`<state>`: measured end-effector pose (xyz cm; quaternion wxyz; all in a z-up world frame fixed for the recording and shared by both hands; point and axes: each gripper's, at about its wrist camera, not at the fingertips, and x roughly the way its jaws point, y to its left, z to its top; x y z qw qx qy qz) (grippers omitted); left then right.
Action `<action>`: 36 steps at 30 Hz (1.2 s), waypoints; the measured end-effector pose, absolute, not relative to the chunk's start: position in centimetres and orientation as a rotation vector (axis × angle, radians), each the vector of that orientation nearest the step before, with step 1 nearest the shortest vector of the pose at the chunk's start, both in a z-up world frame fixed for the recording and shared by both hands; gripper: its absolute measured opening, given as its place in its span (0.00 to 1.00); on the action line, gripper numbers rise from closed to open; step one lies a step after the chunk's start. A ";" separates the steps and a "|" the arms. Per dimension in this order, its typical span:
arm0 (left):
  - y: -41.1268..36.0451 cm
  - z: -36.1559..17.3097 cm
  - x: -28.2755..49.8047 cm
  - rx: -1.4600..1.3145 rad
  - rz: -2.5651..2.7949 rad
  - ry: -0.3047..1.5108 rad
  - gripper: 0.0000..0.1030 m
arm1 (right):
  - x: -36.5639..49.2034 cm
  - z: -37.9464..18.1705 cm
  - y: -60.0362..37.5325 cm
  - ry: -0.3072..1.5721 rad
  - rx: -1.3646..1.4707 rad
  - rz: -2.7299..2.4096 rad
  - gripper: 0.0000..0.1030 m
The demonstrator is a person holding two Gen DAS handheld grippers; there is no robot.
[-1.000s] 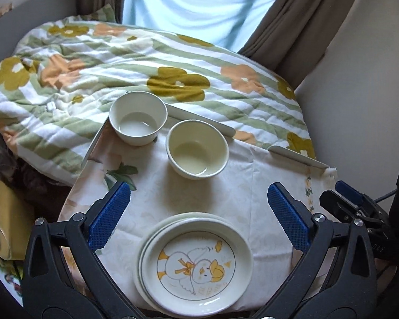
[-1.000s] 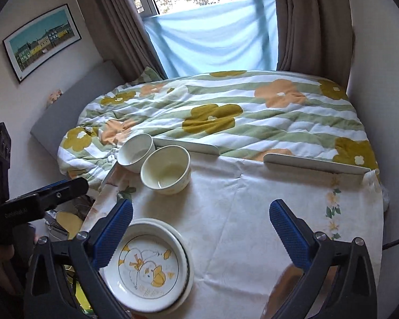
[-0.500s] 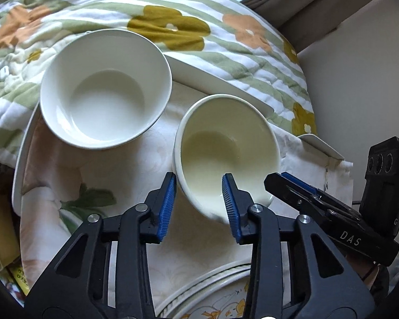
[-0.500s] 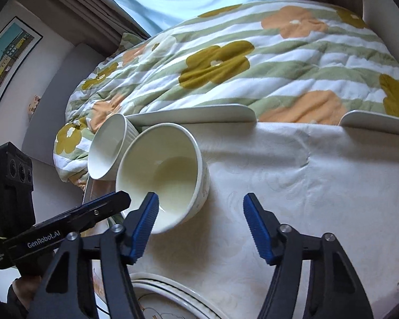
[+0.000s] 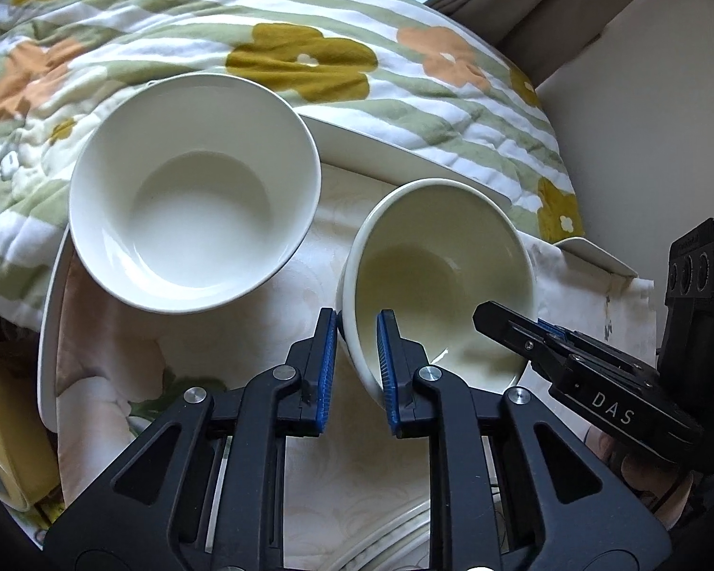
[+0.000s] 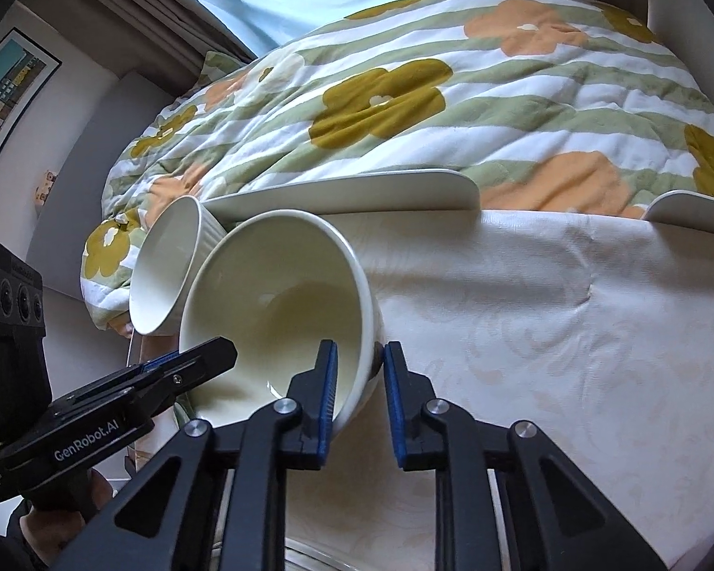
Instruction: Organize plates and bowls
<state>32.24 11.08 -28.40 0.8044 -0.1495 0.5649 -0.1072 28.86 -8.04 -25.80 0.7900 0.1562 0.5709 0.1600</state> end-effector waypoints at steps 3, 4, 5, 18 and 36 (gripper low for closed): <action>10.4 -27.3 32.1 -0.283 -0.227 1.187 0.15 | 28.7 -25.1 -8.2 1.211 0.337 0.347 0.15; 10.3 -26.9 32.0 -0.277 -0.225 1.178 0.15 | 28.6 -24.8 -8.3 1.205 0.333 0.347 0.15; 10.2 -26.4 31.8 -0.272 -0.225 1.171 0.15 | 28.5 -24.4 -8.3 1.199 0.329 0.347 0.15; 3.7 -19.1 27.1 -0.176 -0.263 1.094 0.15 | 24.0 -17.5 -13.3 1.099 0.294 0.336 0.15; -16.5 -15.3 15.0 -0.084 -0.398 1.091 0.15 | 10.7 -12.3 -31.0 1.044 0.293 0.212 0.15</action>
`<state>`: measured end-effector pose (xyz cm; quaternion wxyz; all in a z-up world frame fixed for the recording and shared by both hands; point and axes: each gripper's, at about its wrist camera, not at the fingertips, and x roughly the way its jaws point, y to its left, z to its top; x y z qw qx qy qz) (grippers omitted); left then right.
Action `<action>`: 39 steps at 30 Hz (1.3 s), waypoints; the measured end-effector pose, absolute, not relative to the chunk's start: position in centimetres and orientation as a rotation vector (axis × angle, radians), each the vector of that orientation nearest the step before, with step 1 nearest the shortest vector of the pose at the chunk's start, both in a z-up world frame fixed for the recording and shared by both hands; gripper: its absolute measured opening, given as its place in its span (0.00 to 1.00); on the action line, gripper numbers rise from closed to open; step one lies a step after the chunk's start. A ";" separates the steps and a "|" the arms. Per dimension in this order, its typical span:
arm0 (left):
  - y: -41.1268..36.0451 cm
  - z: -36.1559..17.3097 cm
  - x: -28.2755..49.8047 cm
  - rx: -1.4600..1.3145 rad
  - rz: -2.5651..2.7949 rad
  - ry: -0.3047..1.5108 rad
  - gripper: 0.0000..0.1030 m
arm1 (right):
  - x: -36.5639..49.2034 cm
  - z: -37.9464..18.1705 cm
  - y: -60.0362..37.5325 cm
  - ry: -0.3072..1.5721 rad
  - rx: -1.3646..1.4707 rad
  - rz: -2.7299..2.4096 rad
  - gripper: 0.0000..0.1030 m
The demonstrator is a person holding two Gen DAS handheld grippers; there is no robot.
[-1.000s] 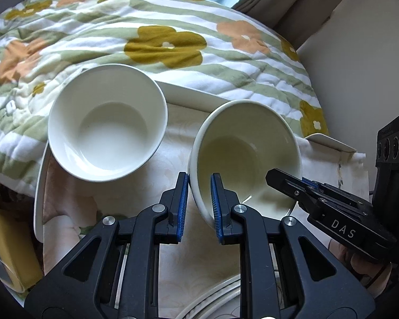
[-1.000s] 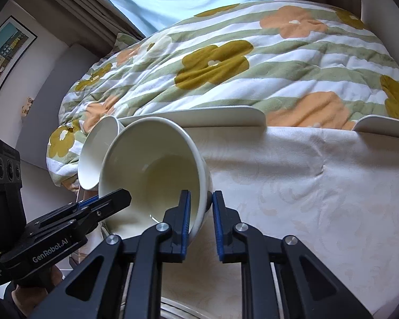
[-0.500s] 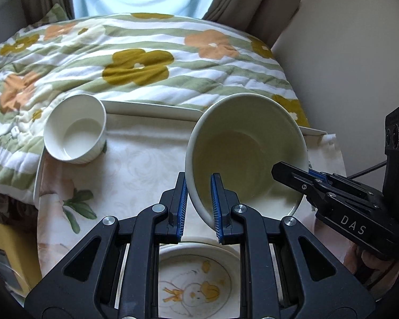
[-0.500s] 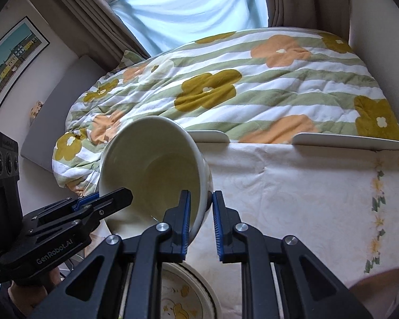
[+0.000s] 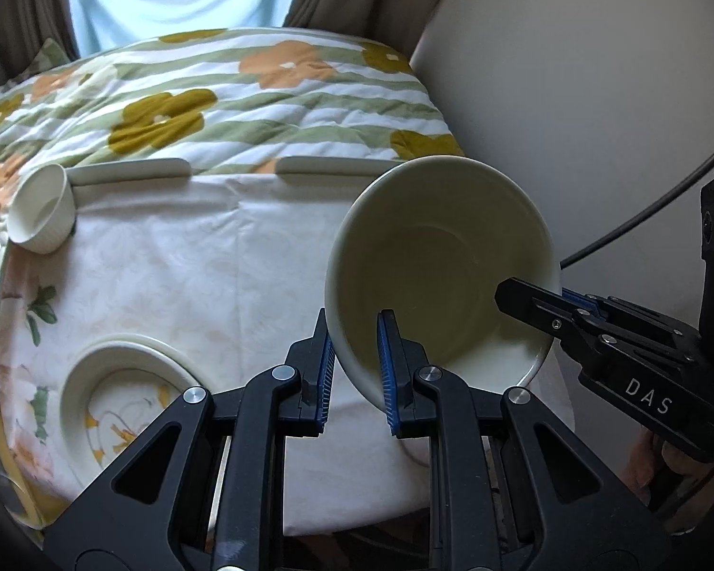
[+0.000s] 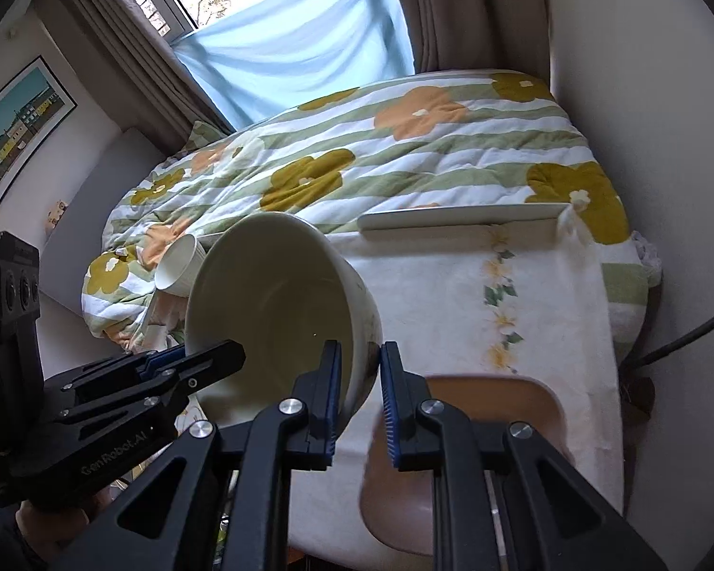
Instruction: Organize plates and bowls
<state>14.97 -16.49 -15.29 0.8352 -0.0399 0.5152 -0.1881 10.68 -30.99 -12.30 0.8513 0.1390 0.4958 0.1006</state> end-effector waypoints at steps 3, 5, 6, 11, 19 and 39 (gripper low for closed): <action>-19.1 -16.2 13.4 -0.078 -0.416 1.123 0.15 | 9.2 -12.7 -33.5 1.064 0.295 0.192 0.15; -20.8 -17.0 12.6 -0.056 -0.422 1.161 0.15 | 8.4 -13.2 -34.7 1.083 0.302 0.177 0.15; -21.4 -17.5 12.4 -0.044 -0.422 1.182 0.15 | 8.0 -13.6 -35.2 1.094 0.310 0.170 0.15; -23.8 -20.1 11.8 0.030 -0.440 1.274 0.15 | 6.7 -16.5 -37.0 1.162 0.360 0.137 0.15; -26.1 -23.1 12.8 0.158 -0.464 1.347 0.15 | 5.9 -20.4 -38.1 1.238 0.434 0.087 0.15; -27.8 -25.3 13.7 0.389 -0.433 1.327 0.15 | 6.2 -22.9 -37.8 1.283 0.418 0.040 0.15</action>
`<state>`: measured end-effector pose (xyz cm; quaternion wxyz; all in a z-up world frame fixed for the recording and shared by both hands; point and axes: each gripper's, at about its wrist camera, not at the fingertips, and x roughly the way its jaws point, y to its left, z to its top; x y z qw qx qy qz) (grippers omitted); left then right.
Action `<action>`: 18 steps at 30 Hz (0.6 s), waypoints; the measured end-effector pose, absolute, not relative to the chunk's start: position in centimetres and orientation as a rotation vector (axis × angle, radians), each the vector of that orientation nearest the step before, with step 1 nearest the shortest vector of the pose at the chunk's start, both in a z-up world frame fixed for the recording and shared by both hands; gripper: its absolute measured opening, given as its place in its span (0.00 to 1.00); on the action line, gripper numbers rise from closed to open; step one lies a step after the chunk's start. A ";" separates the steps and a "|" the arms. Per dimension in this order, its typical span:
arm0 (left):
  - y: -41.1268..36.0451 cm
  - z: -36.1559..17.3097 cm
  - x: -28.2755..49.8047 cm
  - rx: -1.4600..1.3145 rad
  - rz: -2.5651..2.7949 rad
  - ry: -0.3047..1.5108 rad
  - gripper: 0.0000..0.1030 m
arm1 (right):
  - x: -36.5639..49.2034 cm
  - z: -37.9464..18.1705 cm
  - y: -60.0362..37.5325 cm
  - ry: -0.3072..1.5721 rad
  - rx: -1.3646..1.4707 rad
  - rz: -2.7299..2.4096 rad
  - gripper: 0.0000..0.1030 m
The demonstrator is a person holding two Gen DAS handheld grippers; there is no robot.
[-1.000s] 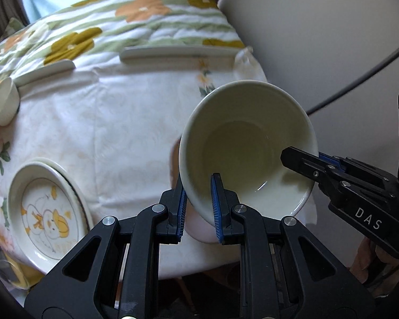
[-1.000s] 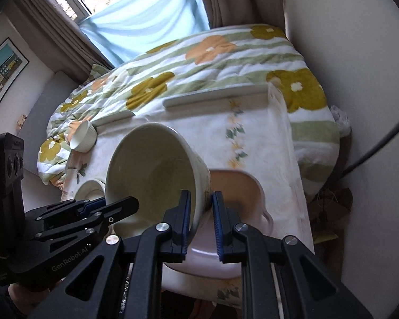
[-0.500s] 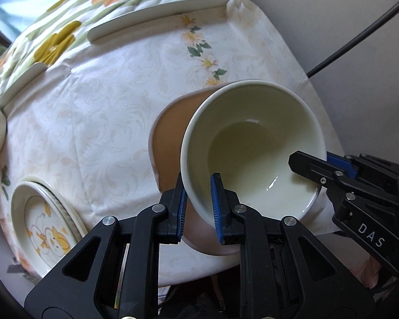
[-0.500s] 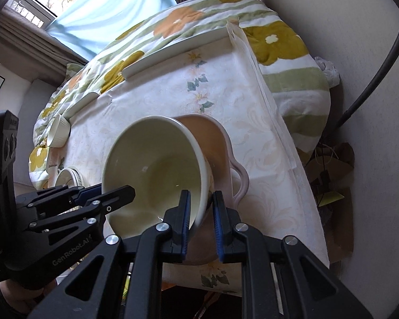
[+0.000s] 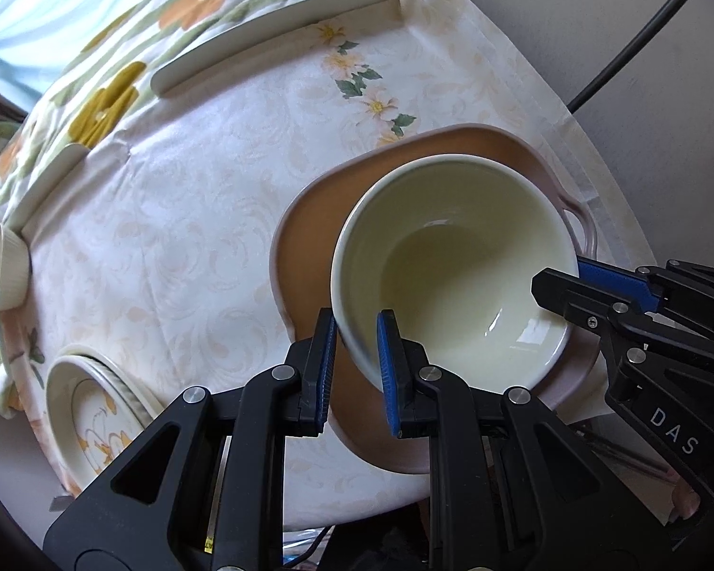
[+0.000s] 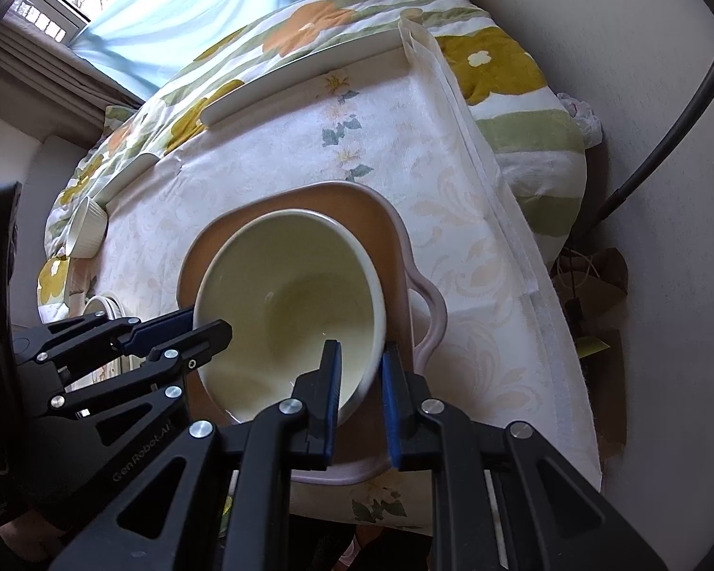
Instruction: Organize plates and bowls
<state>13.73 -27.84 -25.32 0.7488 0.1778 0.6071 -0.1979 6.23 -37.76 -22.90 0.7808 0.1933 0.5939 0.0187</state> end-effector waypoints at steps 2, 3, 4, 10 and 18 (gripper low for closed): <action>-27.8 -25.3 13.7 0.386 -0.434 1.327 0.15 | 6.2 -22.8 -37.7 1.287 0.412 0.036 0.15; -27.8 -25.2 13.8 0.383 -0.436 1.325 0.15 | 6.1 -22.8 -37.6 1.288 0.409 0.032 0.15; -27.9 -25.1 13.7 0.381 -0.437 1.323 0.15 | 6.1 -22.7 -37.7 1.287 0.408 0.028 0.15; -27.7 -23.6 13.5 0.357 -0.429 1.292 0.15 | 5.4 -21.2 -38.1 1.265 0.406 0.025 0.15; -25.1 -18.1 13.0 0.178 -0.497 1.134 0.15 | 4.9 -18.0 -38.6 1.192 0.408 0.082 0.15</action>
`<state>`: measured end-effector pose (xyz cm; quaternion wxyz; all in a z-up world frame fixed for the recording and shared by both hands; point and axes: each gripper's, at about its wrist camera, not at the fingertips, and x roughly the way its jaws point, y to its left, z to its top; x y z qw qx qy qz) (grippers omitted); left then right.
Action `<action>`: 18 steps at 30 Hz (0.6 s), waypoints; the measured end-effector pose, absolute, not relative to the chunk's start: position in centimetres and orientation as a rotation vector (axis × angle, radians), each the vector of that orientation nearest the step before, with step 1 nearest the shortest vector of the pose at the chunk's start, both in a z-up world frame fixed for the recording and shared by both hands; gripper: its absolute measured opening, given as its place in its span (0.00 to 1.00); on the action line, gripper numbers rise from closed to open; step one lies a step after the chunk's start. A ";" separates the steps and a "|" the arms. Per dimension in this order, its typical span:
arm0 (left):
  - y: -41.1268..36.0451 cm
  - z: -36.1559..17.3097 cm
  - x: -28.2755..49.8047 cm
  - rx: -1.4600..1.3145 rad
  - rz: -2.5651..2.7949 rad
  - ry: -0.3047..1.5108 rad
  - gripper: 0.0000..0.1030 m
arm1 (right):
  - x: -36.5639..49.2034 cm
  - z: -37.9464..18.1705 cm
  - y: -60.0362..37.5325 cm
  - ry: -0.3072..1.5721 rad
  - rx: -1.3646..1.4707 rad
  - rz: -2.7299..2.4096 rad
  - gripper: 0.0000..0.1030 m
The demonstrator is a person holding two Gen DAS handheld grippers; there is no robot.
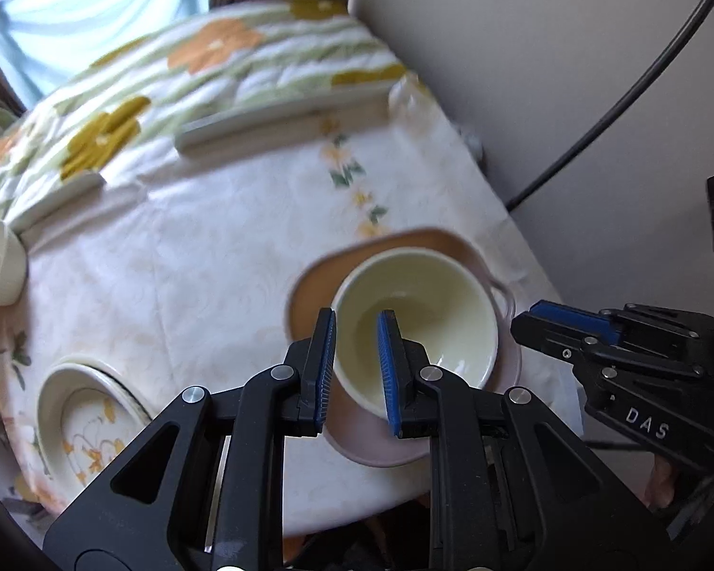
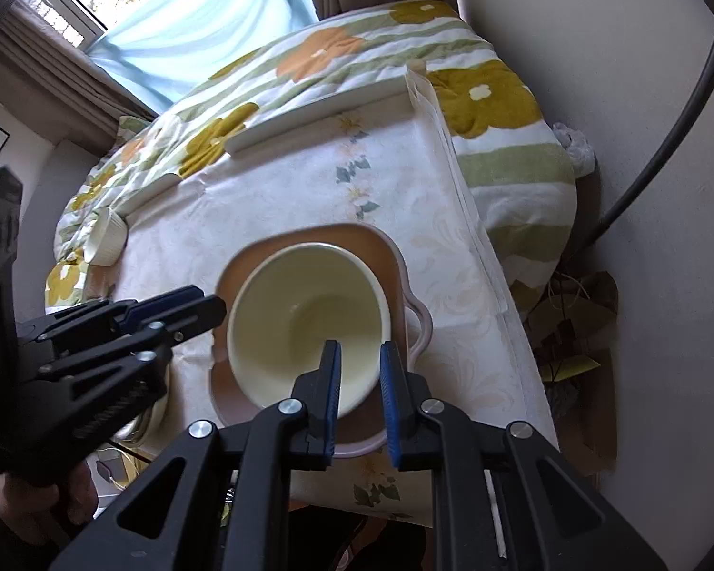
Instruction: Organize plates and bowls
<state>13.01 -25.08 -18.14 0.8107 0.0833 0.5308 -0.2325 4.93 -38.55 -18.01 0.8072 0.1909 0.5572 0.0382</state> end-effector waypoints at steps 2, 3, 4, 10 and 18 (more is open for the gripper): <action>-24.1 -17.1 12.8 0.166 -0.475 1.104 0.16 | 4.9 -17.4 -38.5 1.169 0.403 0.106 0.15; -23.4 -16.7 12.7 0.147 -0.461 1.100 0.17 | 4.9 -17.0 -38.5 1.160 0.393 0.112 0.17; -22.8 -16.4 12.7 0.129 -0.448 1.099 0.20 | 5.0 -16.7 -38.4 1.150 0.381 0.121 0.20; -18.0 -15.2 11.7 0.019 -0.313 1.056 1.00 | 5.7 -15.5 -36.8 1.091 0.362 0.223 0.80; -9.9 -13.7 11.2 -0.050 -0.077 1.018 1.00 | 9.4 -14.2 -30.7 1.034 0.233 0.398 0.81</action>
